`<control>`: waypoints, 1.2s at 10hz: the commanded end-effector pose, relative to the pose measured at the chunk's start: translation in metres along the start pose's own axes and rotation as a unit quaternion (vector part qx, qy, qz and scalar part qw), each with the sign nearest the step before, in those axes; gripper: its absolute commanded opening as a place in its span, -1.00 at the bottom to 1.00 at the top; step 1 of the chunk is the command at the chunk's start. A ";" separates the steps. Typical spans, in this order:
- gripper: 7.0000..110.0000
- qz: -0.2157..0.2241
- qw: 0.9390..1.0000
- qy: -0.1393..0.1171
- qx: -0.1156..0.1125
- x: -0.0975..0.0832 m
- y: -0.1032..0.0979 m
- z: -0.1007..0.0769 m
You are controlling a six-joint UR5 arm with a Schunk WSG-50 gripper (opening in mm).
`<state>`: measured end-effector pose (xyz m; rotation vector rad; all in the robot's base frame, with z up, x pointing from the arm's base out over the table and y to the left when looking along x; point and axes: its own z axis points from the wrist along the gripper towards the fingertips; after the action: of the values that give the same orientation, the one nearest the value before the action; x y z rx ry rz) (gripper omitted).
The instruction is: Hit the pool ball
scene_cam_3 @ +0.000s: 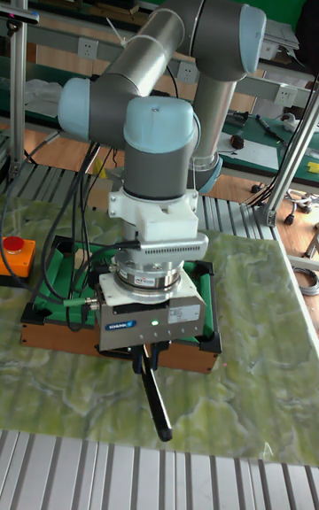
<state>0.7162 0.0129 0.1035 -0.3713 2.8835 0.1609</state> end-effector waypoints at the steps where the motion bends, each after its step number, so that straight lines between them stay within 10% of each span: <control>1: -1.00 -0.008 1.000 0.004 -0.024 0.011 0.026 0.002; 4: -1.00 -0.091 0.991 0.008 -0.096 0.014 0.118 0.016; 7: -1.00 -0.286 0.953 0.085 -0.051 0.030 0.150 -0.003; 9: -1.00 -0.276 0.956 0.072 -0.074 0.026 0.172 -0.007; 12: -1.00 -0.338 0.928 0.017 -0.156 0.016 0.216 -0.014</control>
<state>0.6486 0.1766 0.1154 -1.2656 2.7167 0.3289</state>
